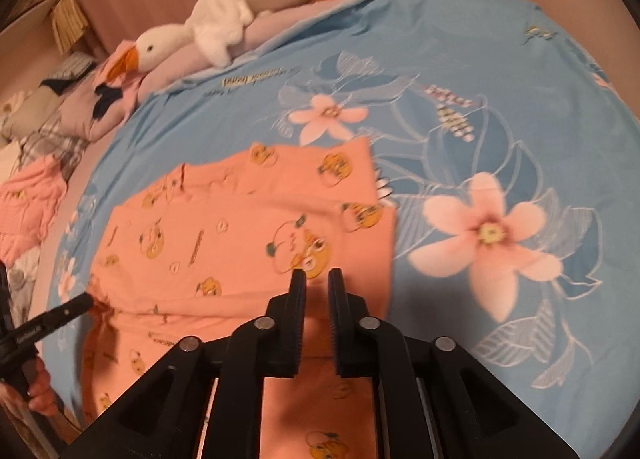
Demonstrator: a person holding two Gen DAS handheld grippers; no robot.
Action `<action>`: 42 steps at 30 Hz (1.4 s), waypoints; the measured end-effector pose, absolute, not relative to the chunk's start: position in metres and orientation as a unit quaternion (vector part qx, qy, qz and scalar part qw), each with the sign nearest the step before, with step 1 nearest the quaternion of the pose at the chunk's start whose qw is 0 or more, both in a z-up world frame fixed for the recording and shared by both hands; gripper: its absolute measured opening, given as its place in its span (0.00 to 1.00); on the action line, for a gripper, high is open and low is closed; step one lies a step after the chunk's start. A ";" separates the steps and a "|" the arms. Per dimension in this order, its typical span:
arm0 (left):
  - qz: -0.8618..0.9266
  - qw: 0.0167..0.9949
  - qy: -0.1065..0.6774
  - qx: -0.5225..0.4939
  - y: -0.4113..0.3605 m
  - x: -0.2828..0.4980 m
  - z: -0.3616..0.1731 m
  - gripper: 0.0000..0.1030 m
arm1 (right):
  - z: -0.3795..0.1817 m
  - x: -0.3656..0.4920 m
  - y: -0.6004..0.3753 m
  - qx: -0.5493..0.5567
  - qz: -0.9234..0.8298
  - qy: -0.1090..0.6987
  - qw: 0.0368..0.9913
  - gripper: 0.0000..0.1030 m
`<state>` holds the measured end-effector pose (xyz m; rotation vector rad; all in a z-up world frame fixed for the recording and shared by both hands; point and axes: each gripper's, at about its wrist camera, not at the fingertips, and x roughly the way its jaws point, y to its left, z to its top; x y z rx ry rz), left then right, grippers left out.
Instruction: Fold small clothes
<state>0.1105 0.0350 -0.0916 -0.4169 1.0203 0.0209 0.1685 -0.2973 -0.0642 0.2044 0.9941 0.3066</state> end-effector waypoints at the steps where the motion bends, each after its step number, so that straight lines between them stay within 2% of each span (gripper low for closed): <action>1: 0.014 0.850 0.488 -0.196 0.036 0.111 -0.094 0.34 | -0.066 0.169 -0.294 0.095 0.147 0.478 0.861 0.16; 6: 0.028 0.831 0.513 -0.213 0.047 0.112 -0.114 0.34 | -0.079 0.169 -0.287 0.083 0.133 0.496 0.854 0.19; 21: 0.022 0.834 0.511 -0.209 0.050 0.099 -0.104 0.35 | -0.081 0.159 -0.302 0.115 0.119 0.490 0.856 0.19; 23: 0.029 0.840 0.502 -0.204 0.051 0.092 -0.096 0.44 | -0.078 0.156 -0.306 0.116 0.106 0.485 0.860 0.24; 25: 0.032 0.849 0.486 -0.205 0.053 0.082 -0.086 0.55 | -0.071 0.150 -0.312 0.122 0.105 0.472 0.867 0.45; 28: 0.015 0.852 0.476 -0.219 0.056 0.068 -0.075 0.63 | -0.059 0.142 -0.321 0.134 0.111 0.454 0.874 0.64; 33: 0.002 0.859 0.473 -0.196 0.050 0.041 -0.065 0.66 | -0.038 0.125 -0.326 0.125 0.115 0.424 0.889 0.69; 36: -0.002 0.859 0.472 -0.200 0.050 0.026 -0.065 0.71 | -0.032 0.116 -0.327 0.121 0.118 0.415 0.894 0.77; 42: -0.013 0.852 0.481 -0.208 0.049 -0.005 -0.068 0.74 | -0.028 0.098 -0.327 0.117 0.131 0.406 0.897 0.77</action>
